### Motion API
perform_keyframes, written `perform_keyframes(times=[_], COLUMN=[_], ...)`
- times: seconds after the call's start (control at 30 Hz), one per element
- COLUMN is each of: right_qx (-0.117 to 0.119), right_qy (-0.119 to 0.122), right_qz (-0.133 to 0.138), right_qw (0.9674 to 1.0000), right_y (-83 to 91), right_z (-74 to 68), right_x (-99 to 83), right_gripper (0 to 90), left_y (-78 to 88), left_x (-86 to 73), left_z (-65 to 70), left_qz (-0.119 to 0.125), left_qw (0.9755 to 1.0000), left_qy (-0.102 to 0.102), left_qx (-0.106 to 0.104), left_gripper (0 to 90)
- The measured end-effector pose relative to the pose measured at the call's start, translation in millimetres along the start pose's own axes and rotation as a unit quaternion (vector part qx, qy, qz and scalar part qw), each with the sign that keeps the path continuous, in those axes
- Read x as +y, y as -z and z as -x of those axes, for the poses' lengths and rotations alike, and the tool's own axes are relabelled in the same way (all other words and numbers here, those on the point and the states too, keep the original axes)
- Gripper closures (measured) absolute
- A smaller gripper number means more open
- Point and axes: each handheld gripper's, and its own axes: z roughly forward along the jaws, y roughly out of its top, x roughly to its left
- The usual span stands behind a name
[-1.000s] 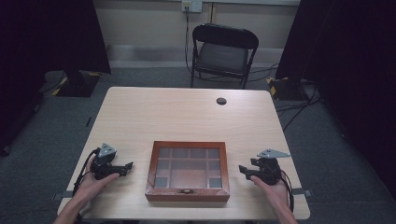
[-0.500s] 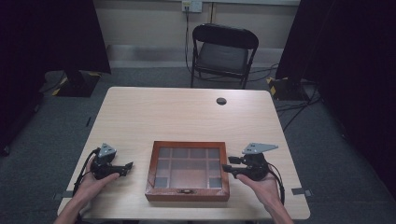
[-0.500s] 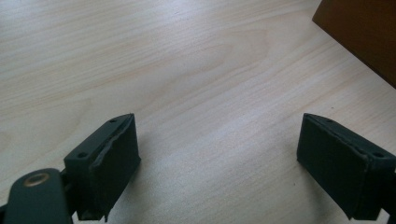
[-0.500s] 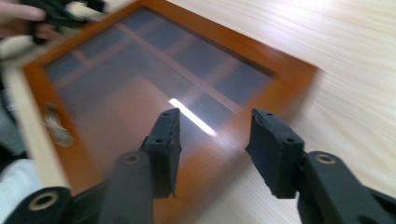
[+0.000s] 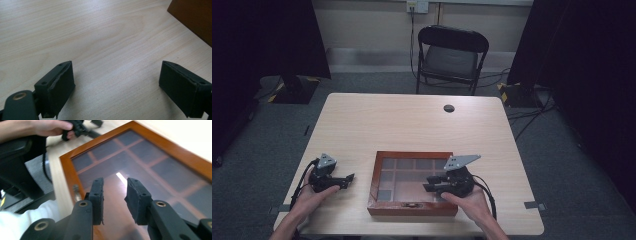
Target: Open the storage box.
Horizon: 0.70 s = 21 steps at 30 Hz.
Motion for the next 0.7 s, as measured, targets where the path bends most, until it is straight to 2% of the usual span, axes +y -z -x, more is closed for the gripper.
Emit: perform_keyframes(times=[0.13,0.37,0.4,0.53,0.7], right_qx=[0.028,0.045,0.055,0.068,0.07], right_qy=[0.014,0.019,0.024,0.03,0.031], right_qz=[-0.021,-0.033,-0.034,-0.041,-0.049], right_qw=[0.9993,0.9983,0.9976,0.9964,0.9959], right_y=[-16.0,-26.7,-29.1,-32.9,-35.9], right_z=[-10.4,-18.1,-20.5,-24.8,-27.0], right_x=[-1.9,-5.6,-6.0,-9.0,-13.5], right_gripper=[72.5,72.4,72.5,75.1,76.9], left_y=[0.0,0.0,0.0,0.0,0.2], left_x=[0.0,0.0,0.0,0.0,0.0], left_z=[0.0,0.0,0.0,0.0,0.3], left_qz=[0.0,0.0,0.0,0.0,0.0], left_qw=[1.0,1.0,1.0,1.0,1.0], left_qy=[0.0,0.0,0.0,0.0,-0.001], left_qx=[0.0,0.0,0.0,0.0,0.003], left_gripper=[12.1,12.1,12.1,12.1,12.2])
